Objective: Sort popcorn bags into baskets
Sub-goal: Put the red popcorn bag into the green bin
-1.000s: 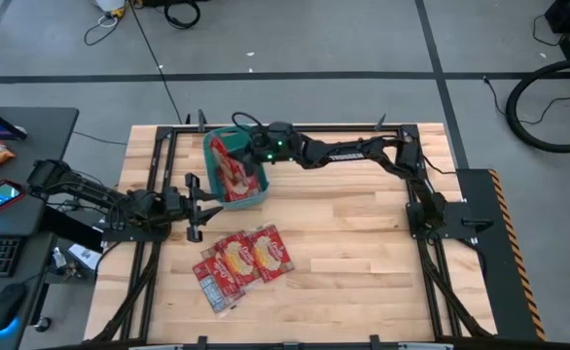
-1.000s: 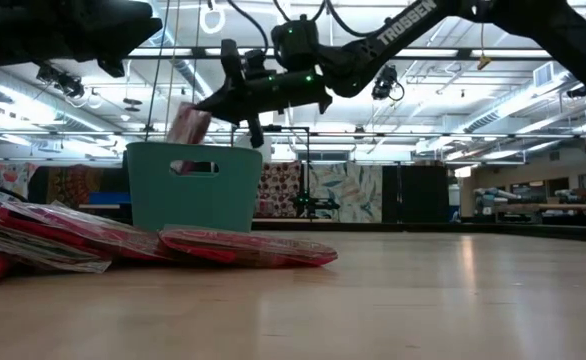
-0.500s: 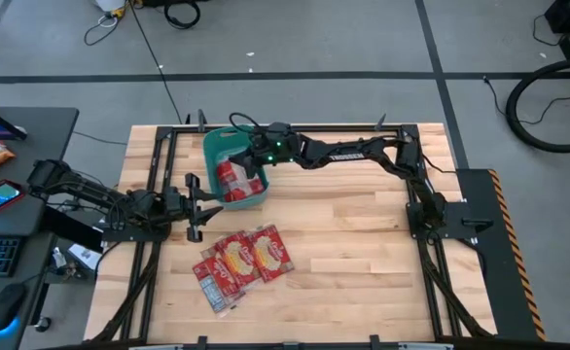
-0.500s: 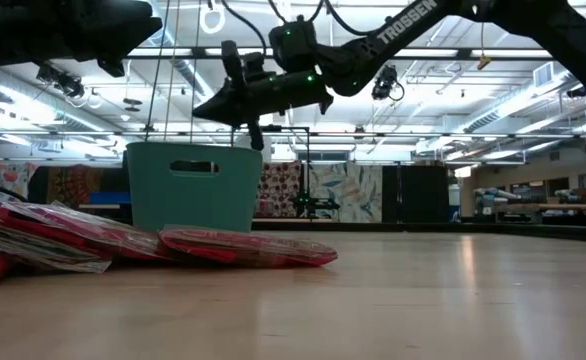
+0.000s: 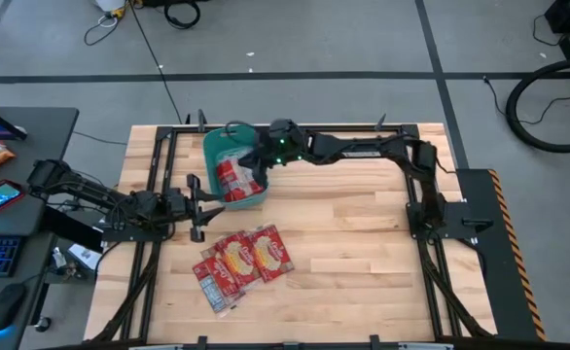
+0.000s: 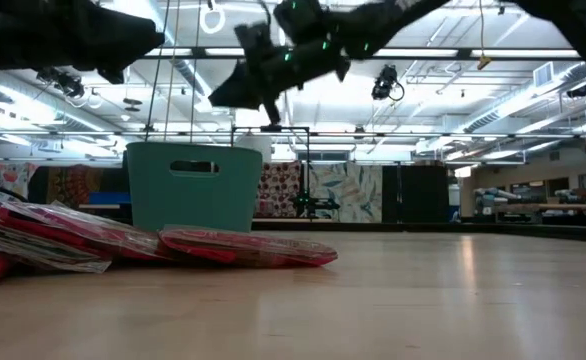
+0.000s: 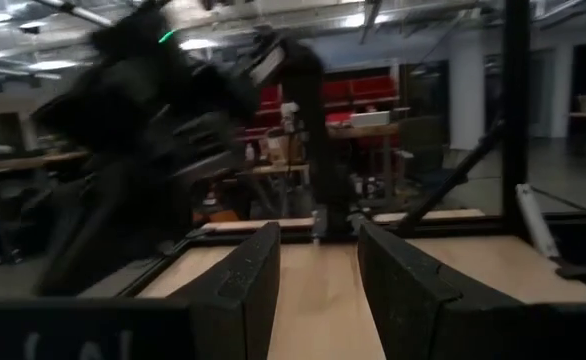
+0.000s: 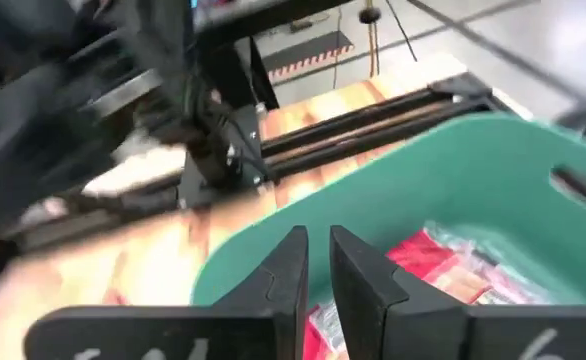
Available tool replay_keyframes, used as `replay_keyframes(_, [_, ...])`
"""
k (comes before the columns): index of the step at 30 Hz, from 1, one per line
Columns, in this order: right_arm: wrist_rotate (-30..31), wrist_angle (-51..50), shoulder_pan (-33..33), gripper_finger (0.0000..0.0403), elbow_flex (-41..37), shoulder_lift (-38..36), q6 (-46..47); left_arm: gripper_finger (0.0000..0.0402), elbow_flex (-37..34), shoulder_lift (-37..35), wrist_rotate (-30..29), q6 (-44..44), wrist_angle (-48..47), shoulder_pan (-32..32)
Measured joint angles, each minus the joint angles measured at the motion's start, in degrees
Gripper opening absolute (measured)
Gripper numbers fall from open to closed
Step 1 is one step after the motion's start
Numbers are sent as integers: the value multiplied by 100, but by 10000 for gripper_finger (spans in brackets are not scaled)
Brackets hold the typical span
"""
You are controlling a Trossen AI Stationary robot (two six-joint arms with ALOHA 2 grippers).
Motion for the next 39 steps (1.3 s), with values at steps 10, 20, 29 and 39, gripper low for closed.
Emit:
replay_keyframes(10, [321,-1618,1354,52,0,-535,-2064,144,0,0,-573,-4,-43,2])
replay_keyframes(20, [2563,-2502,2845,57,4,-142,-2060,144,0,-2,-573,-164,-35,0])
replay_keyframes(29, [2536,-2425,3572,142,-2,609,-1299,144,0,0,-573,-199,-66,0])
replay_keyframes(39, [2974,-1898,3990,255,-2,1283,-1246,144,0,0,-571,-306,-66,0])
